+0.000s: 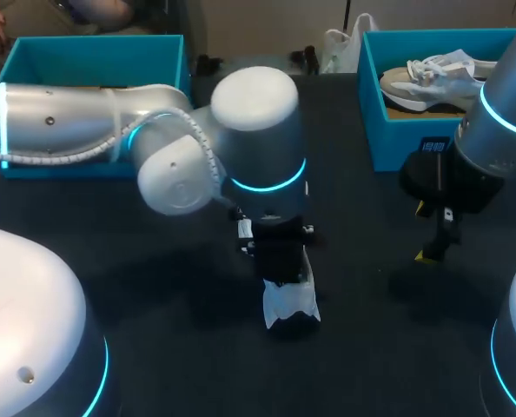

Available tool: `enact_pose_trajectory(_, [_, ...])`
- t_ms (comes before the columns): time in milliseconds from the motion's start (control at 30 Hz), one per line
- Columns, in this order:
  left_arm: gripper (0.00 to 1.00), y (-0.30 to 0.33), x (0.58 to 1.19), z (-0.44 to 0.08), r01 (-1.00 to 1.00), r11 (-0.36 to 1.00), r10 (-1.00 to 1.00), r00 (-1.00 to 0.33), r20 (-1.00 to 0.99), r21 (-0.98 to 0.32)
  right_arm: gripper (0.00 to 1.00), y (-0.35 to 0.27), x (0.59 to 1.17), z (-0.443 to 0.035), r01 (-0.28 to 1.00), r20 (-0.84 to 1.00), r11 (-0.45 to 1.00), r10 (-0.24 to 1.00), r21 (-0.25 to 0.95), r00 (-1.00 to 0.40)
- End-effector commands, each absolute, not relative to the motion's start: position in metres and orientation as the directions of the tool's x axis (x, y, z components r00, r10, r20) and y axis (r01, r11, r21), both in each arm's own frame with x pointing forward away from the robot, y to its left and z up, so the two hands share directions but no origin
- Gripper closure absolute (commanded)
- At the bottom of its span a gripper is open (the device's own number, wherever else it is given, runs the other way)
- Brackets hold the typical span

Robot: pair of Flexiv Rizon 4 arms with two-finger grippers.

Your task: Take the shoe out of the shoebox, open the shoe tongue, remove and reinsert the insole, then place the shoe into the shoebox

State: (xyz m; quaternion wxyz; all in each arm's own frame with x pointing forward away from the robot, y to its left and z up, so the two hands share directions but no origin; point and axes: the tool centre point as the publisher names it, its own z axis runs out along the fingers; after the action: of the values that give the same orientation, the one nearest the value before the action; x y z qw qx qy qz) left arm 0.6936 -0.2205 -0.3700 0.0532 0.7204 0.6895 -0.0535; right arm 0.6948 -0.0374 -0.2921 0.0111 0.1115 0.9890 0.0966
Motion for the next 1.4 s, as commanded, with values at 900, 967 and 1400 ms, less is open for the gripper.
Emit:
enact_pose_trajectory(900, [0.00,-0.212,0.706,-0.363,0.990,0.136,0.989,-0.133,-0.062,0.044,0.00,-0.037,0.694,-0.293,0.219,-0.003,0.957,0.223,0.193,-0.975])
enact_pose_trajectory(967, [0.00,-0.209,0.707,-0.362,0.987,0.153,0.986,-0.150,-0.067,0.042,0.00,-0.037,0.694,-0.293,0.219,-0.003,0.957,0.223,0.193,-0.975])
enact_pose_trajectory(1400, [0.00,-0.198,0.724,-0.354,0.970,0.241,0.966,-0.237,-0.105,0.025,0.00,-0.037,0.694,-0.293,0.219,-0.003,0.957,0.223,0.193,-0.975])
